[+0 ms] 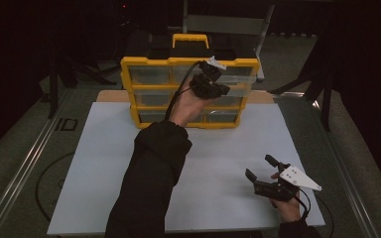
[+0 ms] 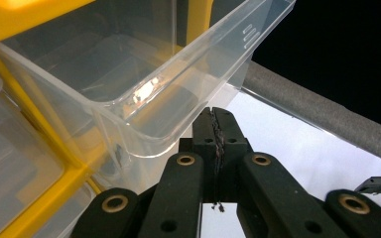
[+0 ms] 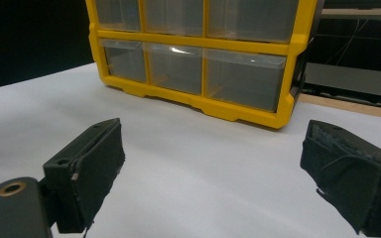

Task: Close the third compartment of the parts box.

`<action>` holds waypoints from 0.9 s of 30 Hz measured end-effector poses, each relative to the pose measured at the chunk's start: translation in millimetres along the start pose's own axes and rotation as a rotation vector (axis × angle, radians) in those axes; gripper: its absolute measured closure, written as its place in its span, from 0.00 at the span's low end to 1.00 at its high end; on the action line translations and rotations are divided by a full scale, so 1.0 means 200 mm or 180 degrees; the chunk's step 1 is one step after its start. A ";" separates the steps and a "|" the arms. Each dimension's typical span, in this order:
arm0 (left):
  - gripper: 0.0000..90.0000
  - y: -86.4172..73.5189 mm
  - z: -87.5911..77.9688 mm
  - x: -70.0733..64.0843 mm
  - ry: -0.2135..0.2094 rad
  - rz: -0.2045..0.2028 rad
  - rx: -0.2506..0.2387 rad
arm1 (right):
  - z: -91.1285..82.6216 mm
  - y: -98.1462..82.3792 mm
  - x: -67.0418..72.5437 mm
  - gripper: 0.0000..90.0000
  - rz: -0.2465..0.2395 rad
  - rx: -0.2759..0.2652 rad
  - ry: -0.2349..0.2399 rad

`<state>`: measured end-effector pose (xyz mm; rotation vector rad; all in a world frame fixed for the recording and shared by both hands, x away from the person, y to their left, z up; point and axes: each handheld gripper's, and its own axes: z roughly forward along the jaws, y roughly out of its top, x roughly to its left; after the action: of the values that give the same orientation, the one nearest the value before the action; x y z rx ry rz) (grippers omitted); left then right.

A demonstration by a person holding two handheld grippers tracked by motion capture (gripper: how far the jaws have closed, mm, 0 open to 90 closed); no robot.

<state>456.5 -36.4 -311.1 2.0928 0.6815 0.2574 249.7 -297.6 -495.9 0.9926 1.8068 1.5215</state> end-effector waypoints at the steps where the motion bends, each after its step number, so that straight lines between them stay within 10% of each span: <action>1: 1.00 0.00 0.00 0.00 0.0001 -0.0001 -0.0003 | 0.00 0.00 0.00 0.11 0.0009 0.0001 0.0000; 27: 1.00 -0.01 0.04 0.04 0.0087 -0.0103 -0.0014 | 0.01 -0.01 -0.02 0.11 0.0021 0.0038 -0.0021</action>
<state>466.2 -37.1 -317.9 2.0757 0.7298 0.2697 252.7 -300.0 -498.5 1.0091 1.8119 1.5112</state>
